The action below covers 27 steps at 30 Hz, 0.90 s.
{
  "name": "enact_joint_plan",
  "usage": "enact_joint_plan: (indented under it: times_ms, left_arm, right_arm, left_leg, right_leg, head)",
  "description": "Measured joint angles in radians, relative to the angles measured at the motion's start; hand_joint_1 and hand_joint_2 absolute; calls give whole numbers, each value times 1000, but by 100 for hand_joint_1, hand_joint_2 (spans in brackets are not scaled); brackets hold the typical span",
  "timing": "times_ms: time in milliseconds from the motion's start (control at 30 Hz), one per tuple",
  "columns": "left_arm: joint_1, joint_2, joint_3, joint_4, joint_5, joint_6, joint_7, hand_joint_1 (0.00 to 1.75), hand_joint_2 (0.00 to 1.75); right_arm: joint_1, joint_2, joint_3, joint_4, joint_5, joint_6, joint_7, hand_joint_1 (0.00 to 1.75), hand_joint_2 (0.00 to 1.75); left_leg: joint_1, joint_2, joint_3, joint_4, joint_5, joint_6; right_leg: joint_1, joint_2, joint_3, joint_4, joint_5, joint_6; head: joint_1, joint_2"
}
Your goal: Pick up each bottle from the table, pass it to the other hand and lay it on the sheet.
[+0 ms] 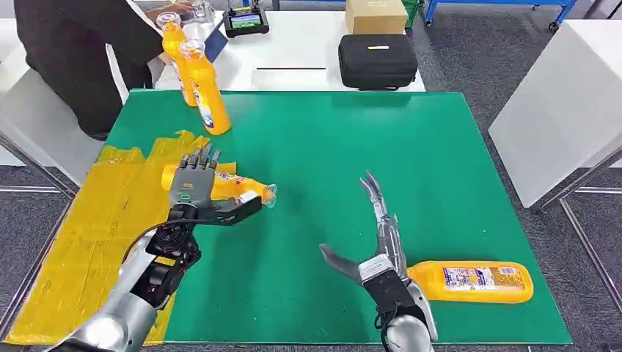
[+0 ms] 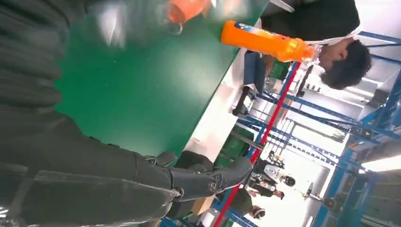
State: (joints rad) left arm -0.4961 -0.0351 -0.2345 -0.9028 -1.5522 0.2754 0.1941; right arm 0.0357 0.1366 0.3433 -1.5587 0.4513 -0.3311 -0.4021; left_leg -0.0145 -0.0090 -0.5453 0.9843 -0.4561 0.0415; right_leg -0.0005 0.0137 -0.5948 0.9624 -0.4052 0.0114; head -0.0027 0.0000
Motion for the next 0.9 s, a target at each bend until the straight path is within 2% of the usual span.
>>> enact_joint_plan:
  times_ms: [167, 300, 367, 433, 500, 567, 633, 733, 767, 833, 900]
  left_arm:
    - [45, -20, 52, -87, 55, 112, -6, 0, 0]
    - [95, -44, 83, -183, 287, 265, -158, 0, 0]
    - [126, -55, 85, -247, 410, 280, -237, 0, 0]
    - [155, -64, 85, -304, 568, 254, -333, 0, 0]
    - [186, -74, 79, -379, 802, 183, -465, 0, 0]
    - [209, -77, 69, -438, 930, 117, -530, 0, 0]
    - [223, -80, 61, -479, 1023, 49, -557, 0, 0]
    - [236, -80, 55, -506, 1077, 3, -568, 0, 0]
    - [239, -80, 54, -509, 1086, -8, -572, 0, 175]
    - [239, -84, 53, -510, 1115, -45, -576, 0, 175]
    - [240, -91, 52, -510, 1134, -71, -582, 0, 175]
  right_arm:
    - [3, -6, 0, -2, 0, -3, 0, 0, 175]
    - [10, -13, -2, -3, 47, -43, -3, 0, 175]
    - [18, -19, -3, -16, 107, -60, -2, 0, 175]
    - [28, -28, -7, -36, 209, -74, 12, 0, 175]
    - [50, -49, -22, -78, 410, -71, 58, 0, 175]
    - [75, -75, -39, -122, 599, -34, 113, 0, 175]
    - [110, -109, -56, -174, 769, 70, 175, 0, 175]
    - [154, -164, -85, -222, 819, 216, 214, 0, 175]
    - [167, -181, -92, -234, 821, 253, 216, 0, 175]
    - [186, -228, -103, -249, 772, 363, 223, 0, 175]
    - [205, -285, -122, -252, 707, 422, 222, 0, 175]
  left_leg:
    - [0, 0, 0, 0, 0, 0]
    - [0, 0, 0, 0, 0, 0]
    - [0, 0, 0, 0, 0, 0]
    - [0, 0, 0, 0, 0, 0]
    - [0, -1, 0, 0, -1, 0]
    - [0, -1, 0, 0, -1, 0]
    - [-1, -1, -1, 0, -1, 1]
    - [-1, -1, -1, 0, -1, 1]
    - [-1, -1, -1, 0, -1, 1]
    - [-1, 0, 0, 0, -1, 1]
    - [-2, -1, 0, 0, -1, 2]
  right_leg:
    - [0, 0, 0, 0, 0, 0]
    - [0, 0, 0, 0, 0, 0]
    - [0, 0, 0, 0, 0, 0]
    - [0, 0, 0, 0, 0, 0]
    - [0, 0, 0, -1, 0, 0]
    - [0, 0, 0, -1, 0, 0]
    - [-1, 0, 0, -1, 0, 0]
    - [-1, 0, 0, -1, 0, 0]
    - [-1, 0, 0, -1, 0, 0]
    - [-1, 0, 0, -1, 0, 0]
    - [-1, -1, 0, -1, 0, 0]
  head:
    - [0, 0]
    - [0, 0]
    - [0, 0]
    - [0, 0]
    - [0, 0]
    - [0, 0]
    - [0, 0]
    - [0, 0]
    - [0, 0]
    - [0, 0]
    - [0, 0]
